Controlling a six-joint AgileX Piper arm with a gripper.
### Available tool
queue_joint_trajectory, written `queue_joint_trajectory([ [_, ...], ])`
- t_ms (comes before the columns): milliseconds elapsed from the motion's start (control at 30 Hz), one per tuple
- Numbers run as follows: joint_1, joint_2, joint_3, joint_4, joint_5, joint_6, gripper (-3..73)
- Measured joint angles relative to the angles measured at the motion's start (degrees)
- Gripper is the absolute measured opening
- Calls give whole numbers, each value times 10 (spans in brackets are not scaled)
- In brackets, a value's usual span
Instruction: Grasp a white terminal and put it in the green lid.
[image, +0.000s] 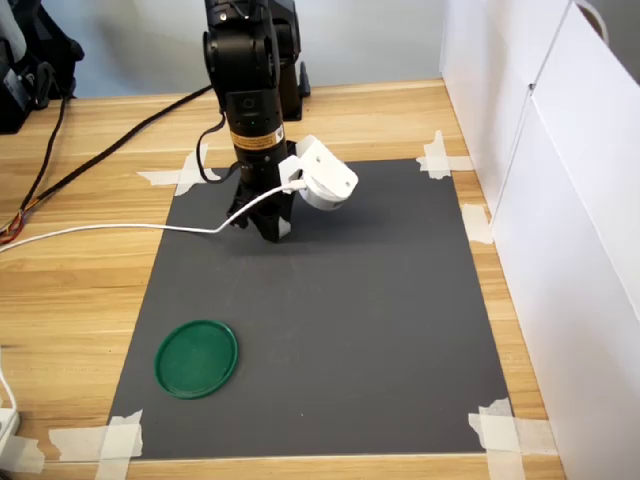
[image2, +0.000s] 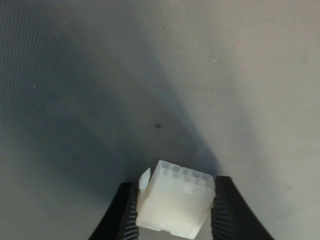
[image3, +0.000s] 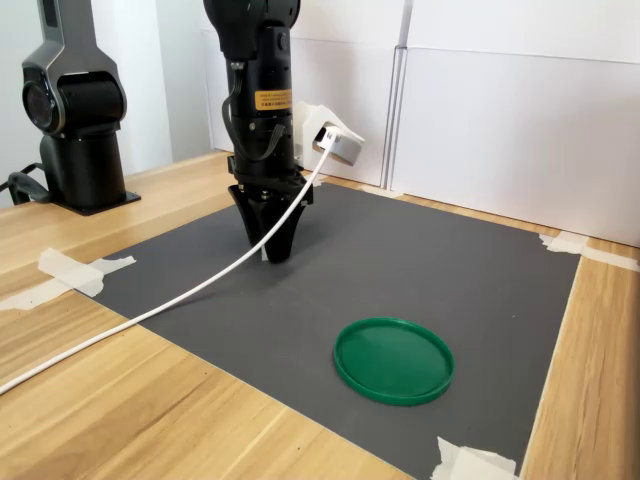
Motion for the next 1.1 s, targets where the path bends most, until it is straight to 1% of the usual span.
queue_joint_trajectory([
  [100,0,-10,-24,3,28,4,339],
  [200,0,-18,-71,9,69,4,339],
  [300,0,-19,-149,14,139,8,339],
  [367,0,-19,-189,21,160,13,339],
  [500,-2,-12,-288,21,188,27,339],
  [567,-12,3,-334,34,212,29,339],
  [700,-49,55,-419,64,261,30,339],
  [800,-82,94,-462,69,273,30,339],
  [933,-119,143,-496,64,272,30,339],
  [1033,-127,176,-500,47,260,30,339],
  [1100,-128,199,-500,42,256,30,339],
])
